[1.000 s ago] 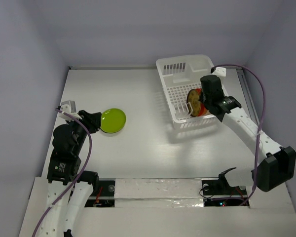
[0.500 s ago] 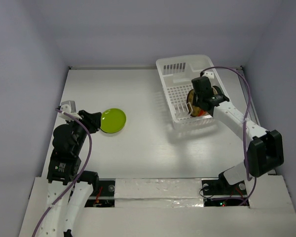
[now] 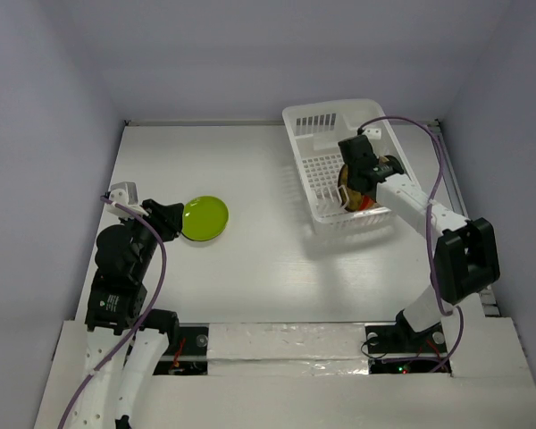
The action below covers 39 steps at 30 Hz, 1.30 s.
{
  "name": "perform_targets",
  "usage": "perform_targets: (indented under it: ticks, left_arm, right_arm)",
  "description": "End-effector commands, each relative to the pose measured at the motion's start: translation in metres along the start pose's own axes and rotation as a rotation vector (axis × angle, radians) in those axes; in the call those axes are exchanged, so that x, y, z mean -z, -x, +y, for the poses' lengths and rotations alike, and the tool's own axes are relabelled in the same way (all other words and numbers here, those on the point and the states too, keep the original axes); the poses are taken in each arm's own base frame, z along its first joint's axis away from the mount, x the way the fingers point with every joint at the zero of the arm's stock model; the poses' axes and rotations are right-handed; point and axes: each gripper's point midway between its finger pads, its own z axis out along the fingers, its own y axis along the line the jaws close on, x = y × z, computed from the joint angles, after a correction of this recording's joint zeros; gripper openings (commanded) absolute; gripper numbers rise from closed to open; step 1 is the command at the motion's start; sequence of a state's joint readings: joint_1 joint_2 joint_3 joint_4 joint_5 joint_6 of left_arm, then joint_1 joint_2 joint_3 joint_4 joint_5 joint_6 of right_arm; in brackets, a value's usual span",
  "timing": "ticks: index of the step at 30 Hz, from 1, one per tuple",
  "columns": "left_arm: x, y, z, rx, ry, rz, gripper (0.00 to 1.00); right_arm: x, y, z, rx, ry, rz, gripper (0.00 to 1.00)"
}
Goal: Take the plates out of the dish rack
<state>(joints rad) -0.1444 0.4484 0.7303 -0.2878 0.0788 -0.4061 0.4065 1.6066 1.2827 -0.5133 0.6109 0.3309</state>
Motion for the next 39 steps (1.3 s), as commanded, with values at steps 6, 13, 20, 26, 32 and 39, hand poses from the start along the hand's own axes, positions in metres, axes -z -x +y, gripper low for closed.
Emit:
perform_targets:
  ticks: [6, 13, 20, 26, 32, 39]
  left_arm:
    - [-0.002, 0.007, -0.007, 0.003, -0.030, -0.029, 0.27]
    - [-0.002, 0.007, -0.007, 0.003, -0.032, -0.024, 0.27]
    - [-0.002, 0.007, -0.007, 0.003, -0.033, -0.026, 0.27]
    - [-0.002, 0.007, -0.007, 0.004, -0.033, -0.026, 0.27]
    - [-0.003, 0.007, -0.007, 0.004, -0.033, -0.026, 0.27]
    - [-0.003, 0.006, -0.008, 0.004, -0.036, -0.026, 0.27]
  right_arm:
    - [0.005, 0.026, -0.009, 0.037, -0.049, -0.036, 0.19]
    - [0.024, 0.039, -0.008, 0.085, -0.038, -0.092, 0.06]
    - [0.036, 0.041, -0.003, 0.144, -0.053, -0.121, 0.00]
    - [0.049, 0.052, -0.009, 0.169, -0.124, -0.160, 0.00]
    - [0.074, 0.074, -0.021, 0.096, -0.147, -0.235, 0.00]
    - [0.122, 0.100, -0.028, -0.027, -0.092, -0.335, 0.00]
